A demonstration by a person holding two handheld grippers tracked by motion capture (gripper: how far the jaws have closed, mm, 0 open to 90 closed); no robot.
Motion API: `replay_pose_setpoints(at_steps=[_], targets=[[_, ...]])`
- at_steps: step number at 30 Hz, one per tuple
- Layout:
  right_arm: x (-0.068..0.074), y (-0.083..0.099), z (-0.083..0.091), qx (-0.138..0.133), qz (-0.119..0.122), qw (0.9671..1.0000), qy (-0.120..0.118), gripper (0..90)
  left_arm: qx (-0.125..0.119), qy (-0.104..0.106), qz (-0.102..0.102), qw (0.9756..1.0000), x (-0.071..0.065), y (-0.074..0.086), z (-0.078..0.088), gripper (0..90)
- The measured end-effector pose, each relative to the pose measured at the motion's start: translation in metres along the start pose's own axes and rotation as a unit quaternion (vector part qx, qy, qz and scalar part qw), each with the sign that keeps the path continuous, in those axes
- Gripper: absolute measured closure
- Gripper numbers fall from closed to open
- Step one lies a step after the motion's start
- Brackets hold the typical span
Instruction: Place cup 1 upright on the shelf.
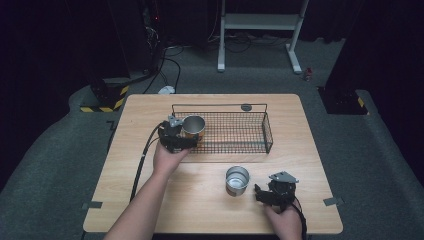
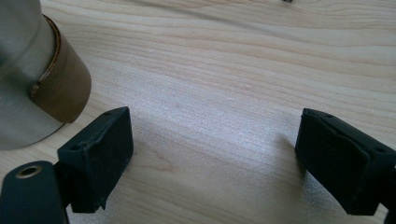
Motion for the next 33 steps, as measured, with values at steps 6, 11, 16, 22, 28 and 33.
replay_pose_setpoints(at_steps=[6, 11, 16, 22, 28, 33], targets=[[0.0, 0.0, 0.0, 0.0, 0.0, 1.0, 0.0, 11.4, -0.006, 0.005, -0.001, 1.0, 0.003, 0.003, 0.007, 2.5], [0.0, 0.0, 0.0, 0.0, 0.0, 1.0, 0.0, 11.4, -0.013, 0.012, -0.003, 0.9998, 0.005, 0.005, 0.014, 2.8], [0.0, 0.0, 0.0, 0.0, 0.0, 1.0, 0.0, 11.4, -0.016, 0.023, -0.002, 0.9996, 0.006, 0.01, 0.022, 3.1], [0.0, 0.0, 0.0, 0.0, 0.0, 1.0, 0.0, 11.4, -0.016, 0.03, 0.0, 0.9994, 0.007, 0.015, 0.029, 4.8], [0.0, 0.0, 0.0, 0.0, 0.0, 1.0, 0.0, 11.4, -0.017, 0.046, 0.013, 0.9987, 0.011, 0.023, 0.036, 7.2], [0.0, 0.0, 0.0, 0.0, 0.0, 1.0, 0.0, 11.4, -0.017, 0.049, 0.011, 0.9986, 0.015, 0.031, 0.043, 8.5]])
Point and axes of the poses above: each handheld gripper's, and its own axes: z roughly backward along the jaws, y roughly out of its underside, x roughly to its left, the point moved 3 cm from there along -z, roughly forward along the jaws, and after that the axes turned 8 degrees about -y, right-handed, at the moved point
